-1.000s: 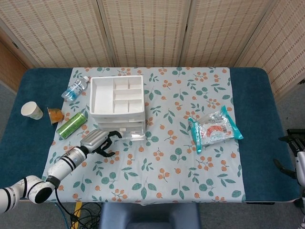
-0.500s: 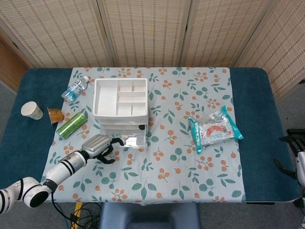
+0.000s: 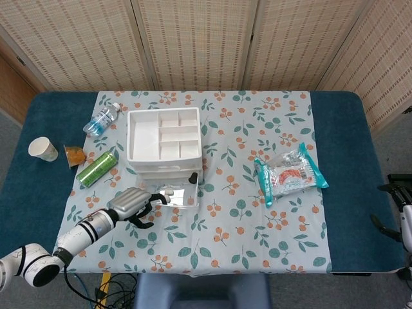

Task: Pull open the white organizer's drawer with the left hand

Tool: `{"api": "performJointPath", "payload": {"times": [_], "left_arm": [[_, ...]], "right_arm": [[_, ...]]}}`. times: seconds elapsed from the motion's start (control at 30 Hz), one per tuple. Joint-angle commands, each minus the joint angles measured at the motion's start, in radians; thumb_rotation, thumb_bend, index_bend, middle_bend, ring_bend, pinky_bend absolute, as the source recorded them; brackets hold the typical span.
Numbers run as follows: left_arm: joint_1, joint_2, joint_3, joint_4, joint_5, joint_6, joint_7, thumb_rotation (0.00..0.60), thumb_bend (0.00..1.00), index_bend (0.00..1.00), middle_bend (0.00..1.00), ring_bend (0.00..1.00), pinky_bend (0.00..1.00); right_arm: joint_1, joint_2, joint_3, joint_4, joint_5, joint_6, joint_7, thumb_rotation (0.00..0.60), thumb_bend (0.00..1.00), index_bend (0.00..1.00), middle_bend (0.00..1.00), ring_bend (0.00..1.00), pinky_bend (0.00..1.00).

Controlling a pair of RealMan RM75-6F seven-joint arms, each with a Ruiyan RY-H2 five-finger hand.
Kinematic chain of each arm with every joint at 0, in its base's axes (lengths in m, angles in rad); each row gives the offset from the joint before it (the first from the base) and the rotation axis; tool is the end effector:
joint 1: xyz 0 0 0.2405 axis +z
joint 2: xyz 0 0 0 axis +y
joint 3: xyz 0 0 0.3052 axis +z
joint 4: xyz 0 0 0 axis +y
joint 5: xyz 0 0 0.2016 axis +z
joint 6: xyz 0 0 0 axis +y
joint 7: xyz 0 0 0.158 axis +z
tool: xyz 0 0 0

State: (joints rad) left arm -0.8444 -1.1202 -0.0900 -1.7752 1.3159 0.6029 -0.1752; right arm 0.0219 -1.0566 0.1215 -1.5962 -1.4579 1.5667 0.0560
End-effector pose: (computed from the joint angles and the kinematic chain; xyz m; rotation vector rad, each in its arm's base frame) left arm -0.1614 0.3562 0.0654 -2.1969 -1.2834 -0.8113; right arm -0.3623 -0.1884 0.2383 1.2360 -0.8179 0.9252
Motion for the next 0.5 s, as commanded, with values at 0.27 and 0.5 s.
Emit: {"api": "performJointPath", "payload": {"times": [0.27,0.5], "left_arm": [[0.007,0.036,0.011,-0.03,0.013,0.017,0.01,0.6,0.27,0.17,0.83,0.96,1.0],[0.036,0.05,0.011,-0.047,0.025,0.092,0.047,0.6,0.27,0.15,0.81,0.95,1.0]], "right_arm": [[-0.003,0.002,0.0,-0.001,0.0,0.004,0.0,0.6,0.23,0.27,0.28,0.29,0.36],[-0.001,0.002,0.001,-0.002,-0.001,0.001,0.0,0.6,0.23,0.27,0.28,0.29,0.36]]}}
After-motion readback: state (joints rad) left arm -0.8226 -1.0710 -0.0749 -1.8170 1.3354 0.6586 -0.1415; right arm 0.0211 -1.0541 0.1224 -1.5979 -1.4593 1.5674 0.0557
